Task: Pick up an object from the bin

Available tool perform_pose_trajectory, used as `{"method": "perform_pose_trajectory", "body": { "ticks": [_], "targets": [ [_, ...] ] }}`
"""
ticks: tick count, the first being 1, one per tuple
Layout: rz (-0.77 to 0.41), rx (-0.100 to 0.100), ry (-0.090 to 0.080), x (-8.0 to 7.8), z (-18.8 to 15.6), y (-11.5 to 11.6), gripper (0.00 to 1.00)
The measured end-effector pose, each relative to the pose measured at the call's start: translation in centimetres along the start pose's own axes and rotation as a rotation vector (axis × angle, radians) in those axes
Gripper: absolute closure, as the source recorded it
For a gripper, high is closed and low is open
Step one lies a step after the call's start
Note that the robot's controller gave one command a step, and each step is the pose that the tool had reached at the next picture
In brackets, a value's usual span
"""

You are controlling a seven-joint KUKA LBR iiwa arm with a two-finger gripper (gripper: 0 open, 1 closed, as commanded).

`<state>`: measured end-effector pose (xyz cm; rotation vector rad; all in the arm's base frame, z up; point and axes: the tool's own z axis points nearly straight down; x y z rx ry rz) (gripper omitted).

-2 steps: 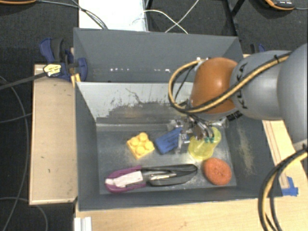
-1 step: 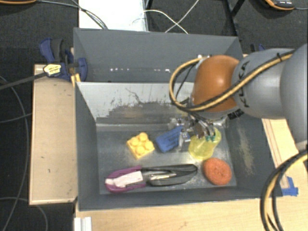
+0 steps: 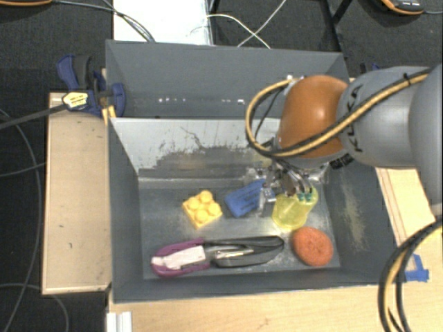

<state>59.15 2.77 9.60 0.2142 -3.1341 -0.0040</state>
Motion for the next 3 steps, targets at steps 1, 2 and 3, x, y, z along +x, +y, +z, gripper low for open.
{"method": "perform_pose_trajectory", "body": {
  "ticks": [1,2,3],
  "targets": [
    [0.001,-0.001,0.006,0.1,-2.2,0.0,1.00],
    [0.001,0.000,0.003,0.0,-4.5,0.0,1.00],
    [0.003,0.000,-0.005,-0.1,-6.7,0.0,1.00]
  ]
}}
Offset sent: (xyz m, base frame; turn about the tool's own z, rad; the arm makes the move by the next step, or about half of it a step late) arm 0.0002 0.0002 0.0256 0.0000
